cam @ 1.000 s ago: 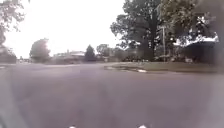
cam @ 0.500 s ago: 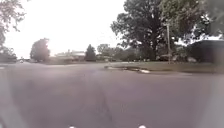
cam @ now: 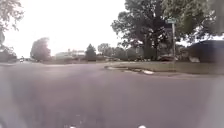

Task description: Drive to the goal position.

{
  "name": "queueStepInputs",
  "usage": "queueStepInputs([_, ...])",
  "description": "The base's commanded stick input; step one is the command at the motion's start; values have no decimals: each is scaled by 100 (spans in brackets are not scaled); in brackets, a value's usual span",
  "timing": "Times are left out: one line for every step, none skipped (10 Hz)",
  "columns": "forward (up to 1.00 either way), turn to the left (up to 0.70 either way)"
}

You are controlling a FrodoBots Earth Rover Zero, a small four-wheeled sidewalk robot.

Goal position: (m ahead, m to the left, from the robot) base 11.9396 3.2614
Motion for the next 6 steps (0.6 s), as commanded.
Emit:
queueStepInputs([100, 2])
queueStepInputs([100, 1])
queueStepInputs([100, 1])
queueStepInputs([100, 0])
queueStepInputs([100, 3])
queueStepInputs([100, 3])
